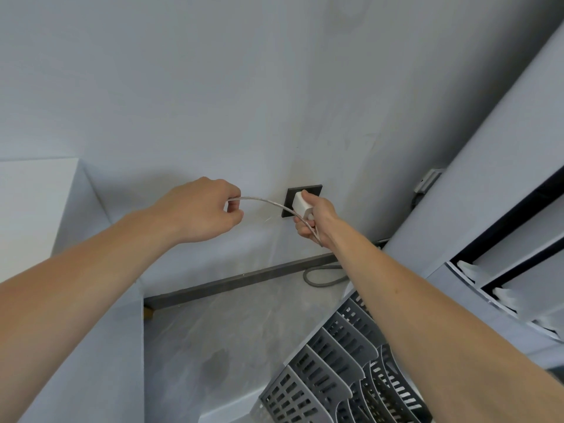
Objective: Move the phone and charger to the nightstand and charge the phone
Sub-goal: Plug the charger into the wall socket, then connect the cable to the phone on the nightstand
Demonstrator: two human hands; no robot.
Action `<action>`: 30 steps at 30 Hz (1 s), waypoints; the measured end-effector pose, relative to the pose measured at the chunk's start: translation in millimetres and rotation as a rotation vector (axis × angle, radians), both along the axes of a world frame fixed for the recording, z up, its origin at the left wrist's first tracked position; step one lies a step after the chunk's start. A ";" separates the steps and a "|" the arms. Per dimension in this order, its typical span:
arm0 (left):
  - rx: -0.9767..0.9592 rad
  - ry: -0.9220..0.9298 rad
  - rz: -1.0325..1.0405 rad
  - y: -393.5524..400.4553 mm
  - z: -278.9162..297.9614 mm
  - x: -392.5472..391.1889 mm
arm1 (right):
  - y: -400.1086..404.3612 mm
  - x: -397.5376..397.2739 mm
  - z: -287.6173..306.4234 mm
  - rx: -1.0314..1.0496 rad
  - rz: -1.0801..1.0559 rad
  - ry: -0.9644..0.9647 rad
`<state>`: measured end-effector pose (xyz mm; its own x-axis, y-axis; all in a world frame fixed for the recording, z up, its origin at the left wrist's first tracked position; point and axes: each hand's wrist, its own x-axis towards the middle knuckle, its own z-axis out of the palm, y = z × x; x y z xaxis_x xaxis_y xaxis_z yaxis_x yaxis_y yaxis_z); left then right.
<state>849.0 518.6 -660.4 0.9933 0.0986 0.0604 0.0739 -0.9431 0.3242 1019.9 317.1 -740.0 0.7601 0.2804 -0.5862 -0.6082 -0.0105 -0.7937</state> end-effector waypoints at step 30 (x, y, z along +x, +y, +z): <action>-0.175 0.026 0.010 13.4 44.1 -65.2 | 25.7 -167.0 93.0 -0.349 0.541 -1.094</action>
<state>783.8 532.0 -616.3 0.9932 0.1154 0.0158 0.0936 -0.8715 0.4814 852.9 342.7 -647.0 0.7296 0.6629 0.1680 0.5079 -0.3607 -0.7823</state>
